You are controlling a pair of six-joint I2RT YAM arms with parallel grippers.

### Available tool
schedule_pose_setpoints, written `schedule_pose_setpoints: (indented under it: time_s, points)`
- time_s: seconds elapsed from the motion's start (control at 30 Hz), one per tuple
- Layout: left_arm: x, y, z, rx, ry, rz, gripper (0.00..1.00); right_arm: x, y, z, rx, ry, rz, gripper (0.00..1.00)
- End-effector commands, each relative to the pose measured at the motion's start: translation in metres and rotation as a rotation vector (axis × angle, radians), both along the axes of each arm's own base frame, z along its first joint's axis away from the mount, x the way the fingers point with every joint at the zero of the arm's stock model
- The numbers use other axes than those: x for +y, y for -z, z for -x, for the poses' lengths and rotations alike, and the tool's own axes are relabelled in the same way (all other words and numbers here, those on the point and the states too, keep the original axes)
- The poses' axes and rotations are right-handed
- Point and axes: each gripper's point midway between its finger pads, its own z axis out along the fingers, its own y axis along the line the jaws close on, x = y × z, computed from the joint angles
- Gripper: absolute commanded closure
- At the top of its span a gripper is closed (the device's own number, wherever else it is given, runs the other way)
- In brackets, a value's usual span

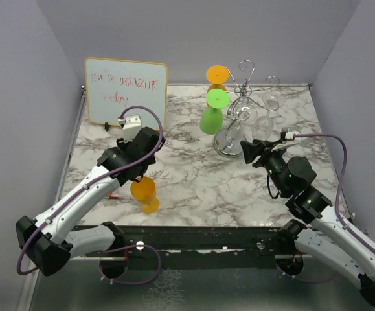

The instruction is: Place the wine glass upside down on the wine glass rack

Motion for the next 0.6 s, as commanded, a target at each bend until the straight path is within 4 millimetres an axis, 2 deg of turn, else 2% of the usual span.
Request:
schedule_pose_setpoints:
  time_s: [0.0,0.13,0.27,0.43,0.57]
  points:
    - [0.001,0.024,0.007,0.074,-0.017,-0.011,0.46,0.0,-0.006,0.001,0.004,0.002,-0.017,0.48]
    - [0.0,0.041,0.007,0.111,-0.02,-0.03,0.48,-0.001,-0.005,0.002,0.012,0.004,-0.022,0.48]
    - [-0.003,0.055,0.005,0.136,-0.01,-0.047,0.57,-0.002,-0.003,0.002,0.016,0.007,-0.027,0.48]
    - [-0.01,0.052,-0.003,0.12,0.022,-0.045,0.77,-0.002,-0.002,0.003,0.033,0.006,-0.042,0.48]
    - [-0.026,0.04,-0.011,0.093,0.096,-0.002,0.93,0.001,0.001,0.003,0.071,0.007,-0.073,0.48]
